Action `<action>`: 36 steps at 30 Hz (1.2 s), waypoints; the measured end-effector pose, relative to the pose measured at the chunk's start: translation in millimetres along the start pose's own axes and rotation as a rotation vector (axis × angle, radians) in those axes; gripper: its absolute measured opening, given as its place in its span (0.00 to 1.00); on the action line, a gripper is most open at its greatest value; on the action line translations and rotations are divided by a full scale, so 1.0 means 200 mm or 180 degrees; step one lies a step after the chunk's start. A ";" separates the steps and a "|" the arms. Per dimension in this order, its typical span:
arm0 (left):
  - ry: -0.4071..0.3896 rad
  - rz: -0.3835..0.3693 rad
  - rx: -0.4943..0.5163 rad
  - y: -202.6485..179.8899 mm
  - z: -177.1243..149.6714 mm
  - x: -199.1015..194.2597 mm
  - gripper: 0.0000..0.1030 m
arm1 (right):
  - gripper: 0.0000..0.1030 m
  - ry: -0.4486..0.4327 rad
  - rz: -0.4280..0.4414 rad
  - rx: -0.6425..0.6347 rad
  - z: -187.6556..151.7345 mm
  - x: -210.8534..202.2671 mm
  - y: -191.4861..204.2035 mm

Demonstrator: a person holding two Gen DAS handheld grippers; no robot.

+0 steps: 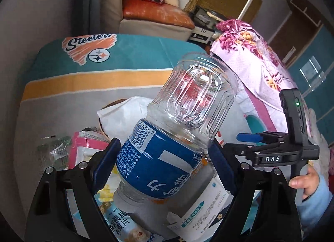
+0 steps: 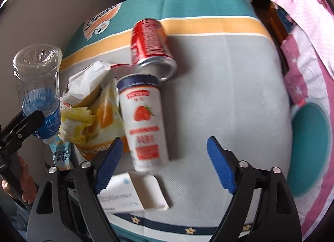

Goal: Collect trash
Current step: 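Grasp the white strawberry yogurt bottle with the right gripper while the left lifts the water bottle, then carry both bottles to the teal bin while the left gripper drops the water bottle in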

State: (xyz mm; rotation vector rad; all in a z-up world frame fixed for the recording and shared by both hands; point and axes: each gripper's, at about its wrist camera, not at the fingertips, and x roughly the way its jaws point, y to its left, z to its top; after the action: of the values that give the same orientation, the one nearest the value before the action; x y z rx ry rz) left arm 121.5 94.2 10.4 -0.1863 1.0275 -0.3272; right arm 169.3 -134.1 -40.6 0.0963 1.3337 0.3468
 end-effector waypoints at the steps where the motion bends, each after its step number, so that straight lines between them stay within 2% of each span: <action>1: -0.0012 0.0012 -0.0012 0.02 0.00 -0.01 0.83 | 0.67 0.0029 0.0012 -0.0031 0.02 0.03 0.02; 6: 0.0005 0.0021 -0.0071 0.06 0.01 0.01 0.83 | 0.66 0.0117 0.0089 -0.0064 0.09 0.14 0.06; 7: 0.0014 0.0021 -0.0083 0.06 0.00 0.01 0.83 | 0.62 0.0134 0.0110 -0.0070 0.09 0.15 0.06; 8: 0.0027 0.0019 -0.0095 0.07 0.01 0.02 0.83 | 0.45 0.0155 0.0162 -0.0081 0.09 0.16 0.07; 12: 0.0049 0.0040 -0.0096 0.05 0.00 0.03 0.83 | 0.45 0.0067 0.0176 -0.0108 0.05 0.11 0.06; 18: 0.0020 0.0028 0.0042 -0.07 0.00 0.00 0.83 | 0.45 -0.0157 0.0183 0.0150 -0.06 -0.07 -0.12; 24: 0.0070 -0.0008 0.0314 -0.31 -0.01 0.02 0.83 | 0.45 -0.0410 0.0088 0.0418 -0.20 -0.26 -0.34; 36: 0.0320 -0.0213 0.0920 -0.96 -0.09 0.24 0.83 | 0.45 -0.0943 0.0091 0.0956 -0.52 -0.60 -0.83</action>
State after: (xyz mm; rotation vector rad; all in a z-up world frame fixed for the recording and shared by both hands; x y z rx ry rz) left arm 94.0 -102.7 20.9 0.0573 1.0620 -0.5457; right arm 78.0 -340.8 2.6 0.4036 1.0828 0.1462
